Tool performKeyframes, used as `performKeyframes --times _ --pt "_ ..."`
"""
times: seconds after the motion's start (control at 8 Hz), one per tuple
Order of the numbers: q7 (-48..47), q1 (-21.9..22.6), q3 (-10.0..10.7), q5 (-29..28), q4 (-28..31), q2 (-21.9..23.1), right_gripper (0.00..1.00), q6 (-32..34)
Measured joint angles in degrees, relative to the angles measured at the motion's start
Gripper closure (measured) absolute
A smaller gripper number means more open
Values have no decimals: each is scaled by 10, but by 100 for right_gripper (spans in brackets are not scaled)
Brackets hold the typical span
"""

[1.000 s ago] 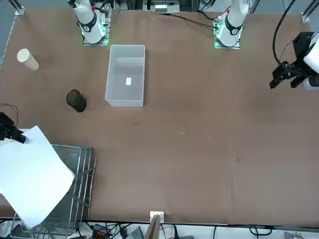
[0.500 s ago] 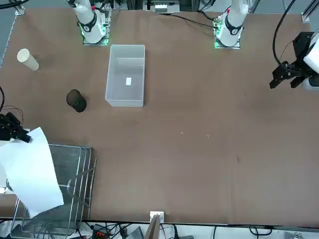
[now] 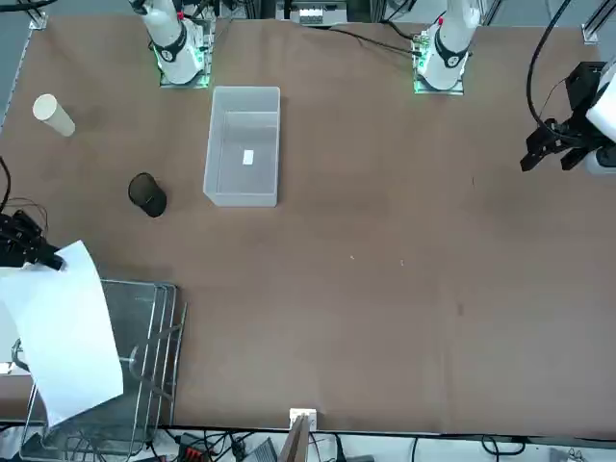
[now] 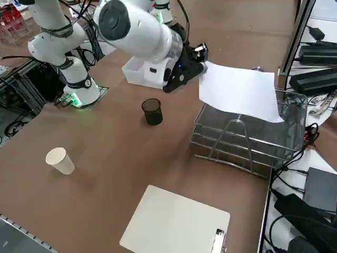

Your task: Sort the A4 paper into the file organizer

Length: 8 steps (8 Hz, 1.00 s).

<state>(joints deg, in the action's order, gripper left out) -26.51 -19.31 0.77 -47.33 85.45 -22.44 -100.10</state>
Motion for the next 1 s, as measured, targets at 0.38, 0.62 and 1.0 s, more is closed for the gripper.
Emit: performKeyframes --times 0.38,0.62,1.0 --pt "-16 4 1 3 78 8 99 -21" --pt "-16 1 3 3 110 10 99 -30" --pt "-21 -2 7 3 119 10 99 -53"
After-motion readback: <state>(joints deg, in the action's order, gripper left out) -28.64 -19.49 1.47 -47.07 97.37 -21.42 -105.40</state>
